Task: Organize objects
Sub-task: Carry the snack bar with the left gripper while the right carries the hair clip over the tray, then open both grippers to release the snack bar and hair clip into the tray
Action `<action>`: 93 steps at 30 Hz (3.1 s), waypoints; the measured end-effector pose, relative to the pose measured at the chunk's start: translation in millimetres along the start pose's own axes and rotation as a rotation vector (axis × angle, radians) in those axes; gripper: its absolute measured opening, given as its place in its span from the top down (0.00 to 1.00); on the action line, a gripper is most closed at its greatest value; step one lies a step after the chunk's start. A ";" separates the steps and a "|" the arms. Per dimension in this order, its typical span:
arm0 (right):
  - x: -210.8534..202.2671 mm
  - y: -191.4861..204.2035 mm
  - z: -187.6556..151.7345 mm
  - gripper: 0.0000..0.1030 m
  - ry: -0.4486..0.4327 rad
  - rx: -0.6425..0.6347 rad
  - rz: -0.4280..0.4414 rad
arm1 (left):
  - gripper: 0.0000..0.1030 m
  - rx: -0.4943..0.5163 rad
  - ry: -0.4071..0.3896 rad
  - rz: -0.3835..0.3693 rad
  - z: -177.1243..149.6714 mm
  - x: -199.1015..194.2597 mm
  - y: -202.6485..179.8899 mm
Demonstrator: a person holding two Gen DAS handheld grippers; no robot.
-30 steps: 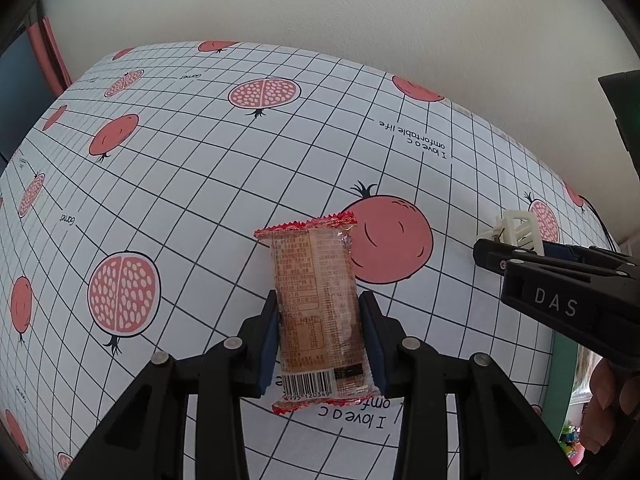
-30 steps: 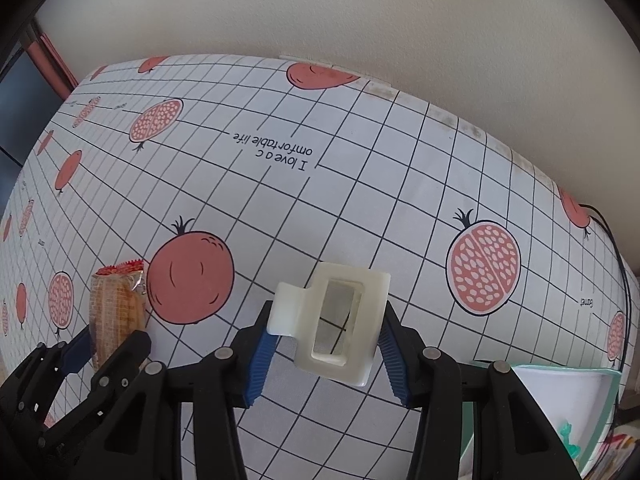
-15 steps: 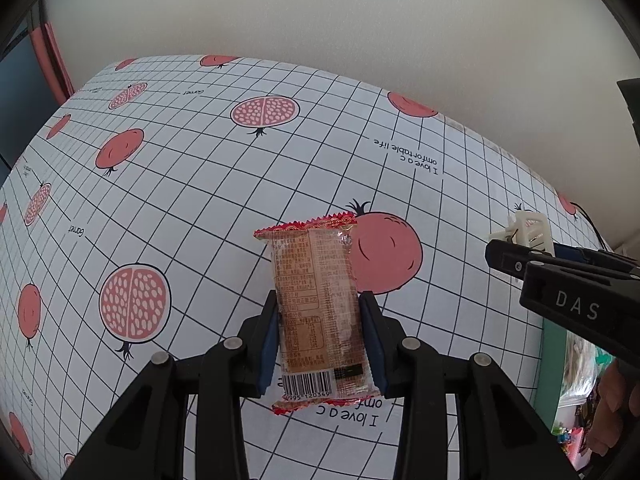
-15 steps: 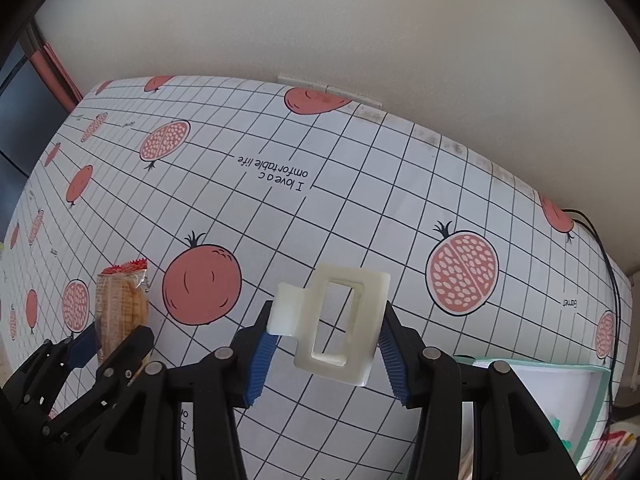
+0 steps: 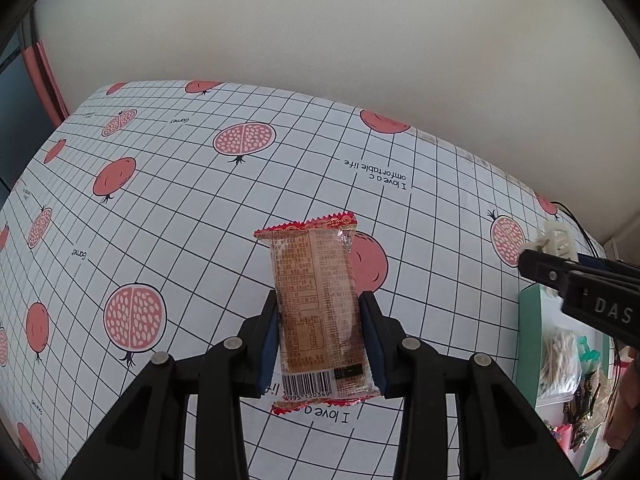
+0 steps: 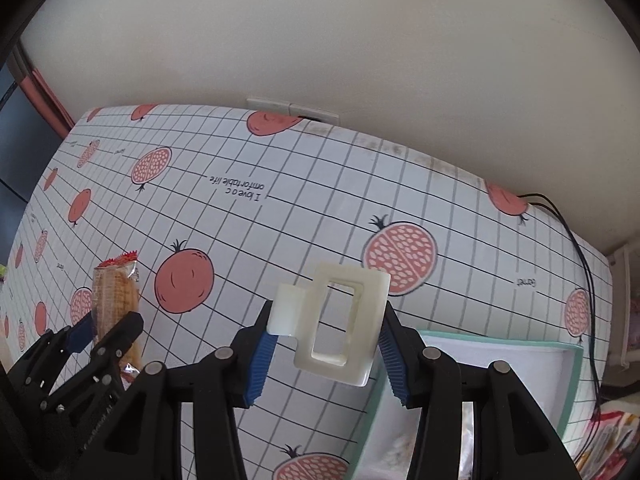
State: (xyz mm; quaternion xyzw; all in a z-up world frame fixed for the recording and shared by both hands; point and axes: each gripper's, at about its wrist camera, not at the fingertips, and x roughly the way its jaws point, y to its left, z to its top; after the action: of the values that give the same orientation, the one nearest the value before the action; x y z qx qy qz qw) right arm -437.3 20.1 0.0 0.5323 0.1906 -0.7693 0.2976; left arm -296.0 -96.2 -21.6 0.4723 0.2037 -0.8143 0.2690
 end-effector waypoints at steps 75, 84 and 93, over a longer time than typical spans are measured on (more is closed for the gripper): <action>23.2 -217.6 -92.3 0.50 0.078 0.260 -0.115 | 0.61 0.412 -0.013 -0.233 -72.4 4.8 -214.9; 23.1 -214.3 -91.4 0.49 0.081 0.253 -0.123 | 0.57 0.424 -0.009 -0.244 -71.2 4.0 -217.8; 21.3 -212.4 -91.4 0.43 0.083 0.249 -0.114 | 0.49 0.428 -0.009 -0.255 -70.5 1.0 -219.6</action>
State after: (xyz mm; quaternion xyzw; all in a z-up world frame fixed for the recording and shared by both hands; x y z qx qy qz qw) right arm -518.5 229.8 -57.8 0.5846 0.1358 -0.7801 0.1769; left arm -388.4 114.5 -38.6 0.4853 0.0832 -0.8684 0.0587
